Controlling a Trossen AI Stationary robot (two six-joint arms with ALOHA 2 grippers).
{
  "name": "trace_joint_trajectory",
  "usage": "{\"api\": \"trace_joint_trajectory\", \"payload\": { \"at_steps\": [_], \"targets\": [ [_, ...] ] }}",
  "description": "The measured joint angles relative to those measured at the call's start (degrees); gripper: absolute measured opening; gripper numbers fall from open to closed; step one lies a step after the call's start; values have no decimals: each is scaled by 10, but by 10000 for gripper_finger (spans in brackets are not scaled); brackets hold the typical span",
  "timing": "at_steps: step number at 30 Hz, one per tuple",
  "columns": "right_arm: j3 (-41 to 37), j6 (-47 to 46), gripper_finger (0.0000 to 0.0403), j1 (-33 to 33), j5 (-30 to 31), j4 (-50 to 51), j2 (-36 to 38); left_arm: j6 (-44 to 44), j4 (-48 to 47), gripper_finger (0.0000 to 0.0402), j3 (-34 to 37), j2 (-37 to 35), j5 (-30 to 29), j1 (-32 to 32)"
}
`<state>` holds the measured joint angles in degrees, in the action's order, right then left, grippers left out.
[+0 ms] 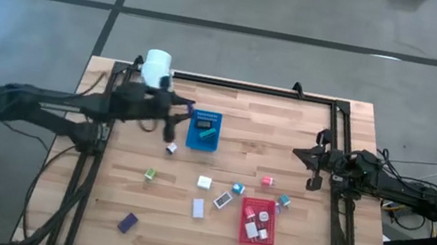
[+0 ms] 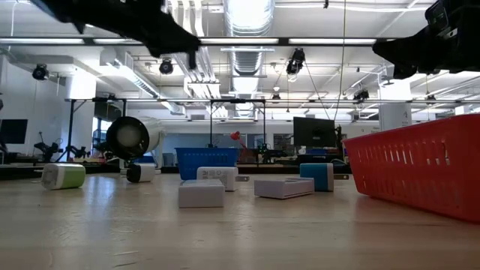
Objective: Pick & Place Office items
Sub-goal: Put the right dark blue digital clock into the blue bin
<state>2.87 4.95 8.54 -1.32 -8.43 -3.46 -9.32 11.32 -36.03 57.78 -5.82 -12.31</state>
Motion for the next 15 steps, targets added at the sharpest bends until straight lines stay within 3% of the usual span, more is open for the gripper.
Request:
{"api": "trace_joint_trajectory", "payload": {
  "at_steps": [7,15],
  "targets": [
    [0,2,8,0,0,0,0,-3,-92,155,-92,156,29,-35],
    [0,2,8,0,0,0,0,-5,-105,155,-117,282,71,-70]
  ]
}}
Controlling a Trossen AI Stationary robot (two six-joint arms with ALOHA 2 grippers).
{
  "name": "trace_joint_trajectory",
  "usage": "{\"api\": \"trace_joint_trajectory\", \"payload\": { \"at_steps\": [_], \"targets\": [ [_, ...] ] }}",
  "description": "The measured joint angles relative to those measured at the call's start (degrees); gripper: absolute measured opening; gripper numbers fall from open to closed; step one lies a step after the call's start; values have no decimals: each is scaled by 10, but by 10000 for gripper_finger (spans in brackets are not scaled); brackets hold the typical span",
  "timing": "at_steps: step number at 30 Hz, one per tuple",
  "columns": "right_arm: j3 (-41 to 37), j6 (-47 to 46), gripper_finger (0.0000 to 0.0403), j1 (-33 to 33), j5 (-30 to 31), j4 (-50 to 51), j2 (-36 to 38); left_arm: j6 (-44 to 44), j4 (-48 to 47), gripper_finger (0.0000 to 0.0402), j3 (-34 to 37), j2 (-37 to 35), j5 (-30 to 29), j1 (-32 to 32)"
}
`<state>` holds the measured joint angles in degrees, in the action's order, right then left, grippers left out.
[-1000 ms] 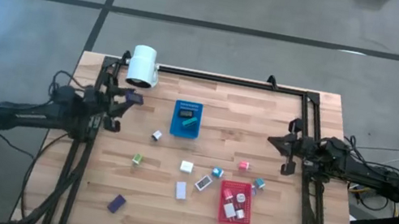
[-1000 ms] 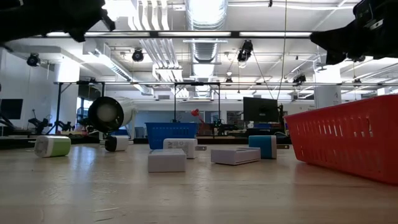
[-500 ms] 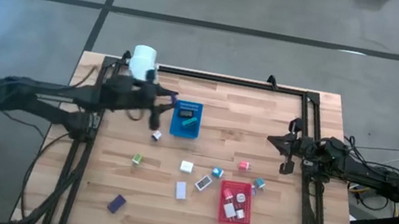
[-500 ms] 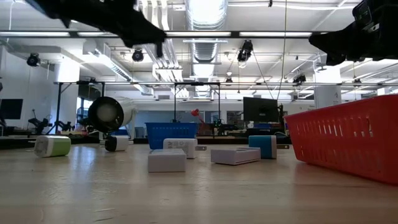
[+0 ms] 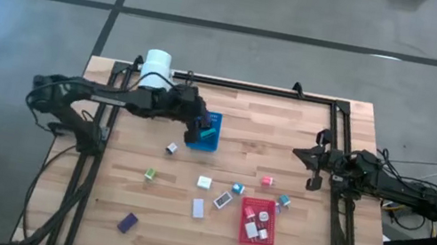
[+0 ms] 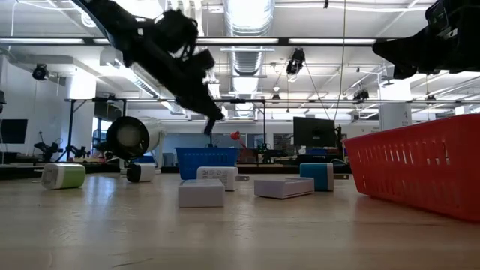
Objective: Pick & Place Office items
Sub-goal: Put the right dark blue digital clock into the blue bin
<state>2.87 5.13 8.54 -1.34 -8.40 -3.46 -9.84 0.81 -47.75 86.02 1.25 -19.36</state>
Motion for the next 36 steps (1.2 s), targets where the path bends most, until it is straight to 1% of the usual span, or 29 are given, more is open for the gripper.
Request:
{"api": "trace_joint_trajectory", "payload": {
  "at_steps": [6,10,22,31,33,36],
  "targets": [
    [0,0,8,0,0,0,0,-2,6,155,-4,60,5,-11],
    [0,0,8,0,0,-4,0,-1,7,155,-13,82,6,-15],
    [0,9,8,0,0,-8,0,3,8,155,-15,125,7,-26],
    [0,11,8,0,0,-10,0,1,12,155,-15,130,7,-27],
    [0,11,8,0,0,-10,0,1,10,166,-15,130,7,-27],
    [0,10,8,0,0,-10,0,0,5,208,-15,130,7,-27]
  ]
}}
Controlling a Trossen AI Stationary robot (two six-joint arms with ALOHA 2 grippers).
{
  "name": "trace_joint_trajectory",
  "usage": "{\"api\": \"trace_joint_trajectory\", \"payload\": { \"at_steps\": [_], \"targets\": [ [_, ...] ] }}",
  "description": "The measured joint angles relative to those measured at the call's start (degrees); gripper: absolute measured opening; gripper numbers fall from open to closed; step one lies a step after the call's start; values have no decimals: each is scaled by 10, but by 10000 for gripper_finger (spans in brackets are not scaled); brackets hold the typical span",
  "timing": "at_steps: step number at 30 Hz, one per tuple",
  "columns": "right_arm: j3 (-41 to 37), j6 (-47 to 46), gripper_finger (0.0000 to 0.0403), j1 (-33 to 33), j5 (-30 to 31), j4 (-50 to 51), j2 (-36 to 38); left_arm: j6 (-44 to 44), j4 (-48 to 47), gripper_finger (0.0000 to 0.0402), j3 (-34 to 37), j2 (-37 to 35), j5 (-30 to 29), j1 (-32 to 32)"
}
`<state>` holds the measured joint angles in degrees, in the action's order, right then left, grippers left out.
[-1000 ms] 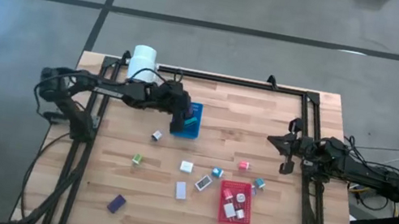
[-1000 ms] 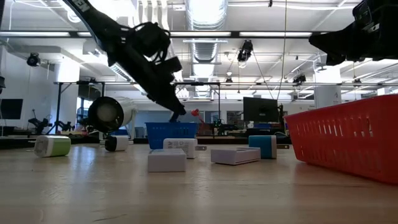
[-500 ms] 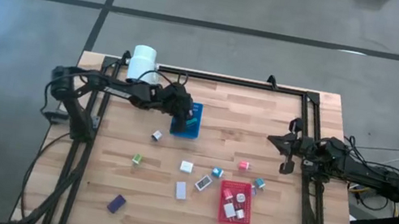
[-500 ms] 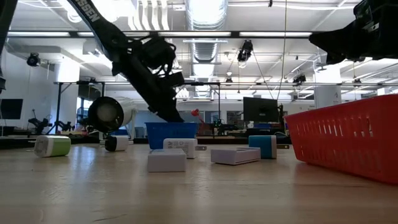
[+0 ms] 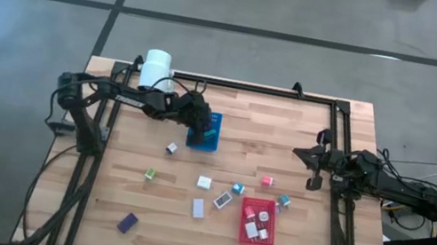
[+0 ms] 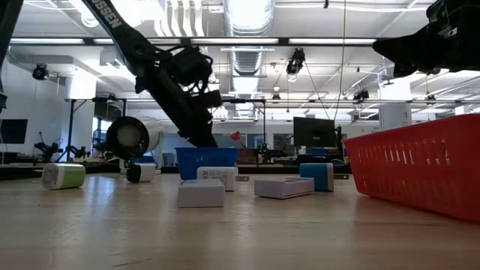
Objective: Pick & Place Office items
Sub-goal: Put the right dark blue digital clock into the blue bin
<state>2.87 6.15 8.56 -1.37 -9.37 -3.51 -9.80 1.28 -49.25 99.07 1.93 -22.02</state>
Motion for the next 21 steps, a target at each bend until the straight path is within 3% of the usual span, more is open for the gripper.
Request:
{"api": "trace_joint_trajectory", "payload": {
  "at_steps": [5,12,21],
  "targets": [
    [0,-1,8,0,0,0,0,-3,0,256,0,0,-1,0],
    [0,0,8,0,0,0,0,-22,-4,262,-2,-40,-2,0],
    [0,9,8,0,-1,-3,0,-24,-65,244,-1,-218,16,6]
  ]
}}
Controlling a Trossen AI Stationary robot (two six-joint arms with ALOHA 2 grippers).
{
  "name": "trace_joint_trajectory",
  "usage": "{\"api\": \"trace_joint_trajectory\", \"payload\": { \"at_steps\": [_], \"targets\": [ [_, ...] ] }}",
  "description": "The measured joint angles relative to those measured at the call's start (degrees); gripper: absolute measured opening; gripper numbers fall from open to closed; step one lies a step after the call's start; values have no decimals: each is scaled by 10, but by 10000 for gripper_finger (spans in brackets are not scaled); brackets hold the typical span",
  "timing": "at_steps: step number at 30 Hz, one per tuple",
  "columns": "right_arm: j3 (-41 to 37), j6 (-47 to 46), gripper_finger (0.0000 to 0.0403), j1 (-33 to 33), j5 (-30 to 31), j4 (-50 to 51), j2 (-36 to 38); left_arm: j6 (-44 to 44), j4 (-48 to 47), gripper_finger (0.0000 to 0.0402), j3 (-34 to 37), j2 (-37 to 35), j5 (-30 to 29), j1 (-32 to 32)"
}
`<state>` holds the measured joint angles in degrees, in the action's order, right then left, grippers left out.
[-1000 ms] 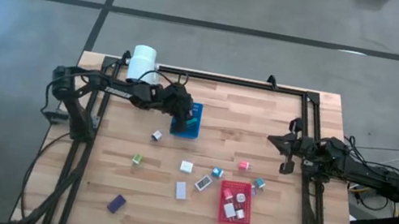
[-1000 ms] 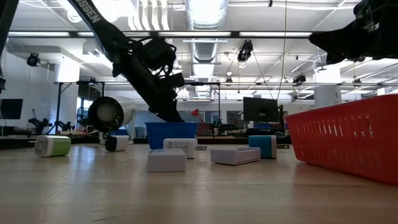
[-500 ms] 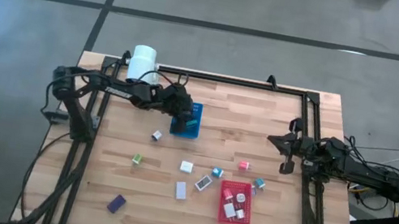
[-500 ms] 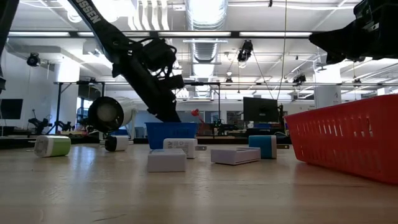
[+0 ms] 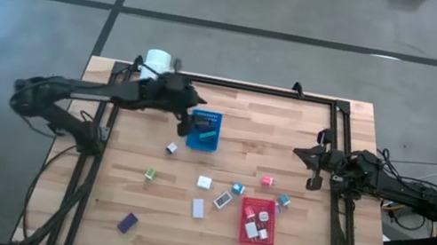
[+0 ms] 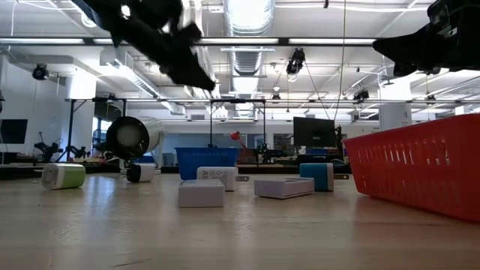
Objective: Pick & Place Office items
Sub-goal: Put the right dark blue digital clock into the blue bin, then put the right blue charger adapter into the red bin
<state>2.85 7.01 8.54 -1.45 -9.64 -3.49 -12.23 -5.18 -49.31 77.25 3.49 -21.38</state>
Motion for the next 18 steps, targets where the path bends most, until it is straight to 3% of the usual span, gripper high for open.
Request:
{"api": "trace_joint_trajectory", "payload": {
  "at_steps": [4,14,18],
  "targets": [
    [0,0,8,0,0,0,0,-1,17,198,18,-82,30,15],
    [0,-11,8,0,1,-1,0,-8,47,15,139,-298,79,32],
    [0,-13,8,0,1,-1,0,-8,51,12,203,-393,73,31]
  ]
}}
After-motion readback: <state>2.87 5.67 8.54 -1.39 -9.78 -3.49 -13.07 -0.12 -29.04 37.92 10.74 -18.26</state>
